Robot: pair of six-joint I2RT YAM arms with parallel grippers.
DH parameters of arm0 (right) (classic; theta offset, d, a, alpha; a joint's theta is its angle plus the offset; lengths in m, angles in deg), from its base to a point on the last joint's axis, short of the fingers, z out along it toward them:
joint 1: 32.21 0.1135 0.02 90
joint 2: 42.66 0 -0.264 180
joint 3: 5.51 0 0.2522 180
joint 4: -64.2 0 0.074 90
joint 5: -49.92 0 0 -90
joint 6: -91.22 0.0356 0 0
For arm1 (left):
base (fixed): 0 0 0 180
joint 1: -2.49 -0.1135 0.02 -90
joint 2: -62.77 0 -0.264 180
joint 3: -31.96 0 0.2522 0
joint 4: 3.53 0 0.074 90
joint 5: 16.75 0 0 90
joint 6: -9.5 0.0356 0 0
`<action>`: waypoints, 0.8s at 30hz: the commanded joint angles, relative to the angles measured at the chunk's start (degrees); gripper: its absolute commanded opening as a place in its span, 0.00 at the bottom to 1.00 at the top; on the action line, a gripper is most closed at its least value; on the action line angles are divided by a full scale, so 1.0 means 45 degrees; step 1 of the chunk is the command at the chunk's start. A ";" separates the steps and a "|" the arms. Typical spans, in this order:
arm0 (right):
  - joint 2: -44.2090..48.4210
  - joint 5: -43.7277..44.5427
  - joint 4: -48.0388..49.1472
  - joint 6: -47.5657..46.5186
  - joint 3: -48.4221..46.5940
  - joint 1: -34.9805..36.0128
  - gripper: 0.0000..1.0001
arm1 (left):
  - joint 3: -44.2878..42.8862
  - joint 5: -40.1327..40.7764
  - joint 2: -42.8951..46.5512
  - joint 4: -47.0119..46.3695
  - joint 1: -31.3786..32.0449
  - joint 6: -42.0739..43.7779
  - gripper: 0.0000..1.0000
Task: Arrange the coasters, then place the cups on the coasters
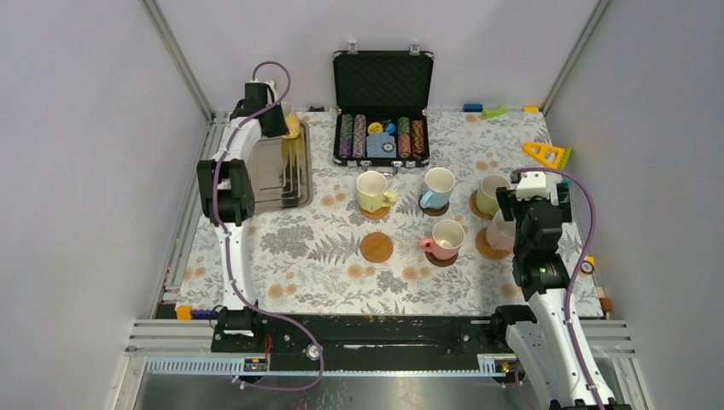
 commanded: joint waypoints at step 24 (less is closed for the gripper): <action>0.0290 -0.0282 0.0208 0.0097 -0.0137 -0.0095 1.00 | 0.6859 -0.3638 0.9018 -0.1692 -0.0336 0.2326 0.00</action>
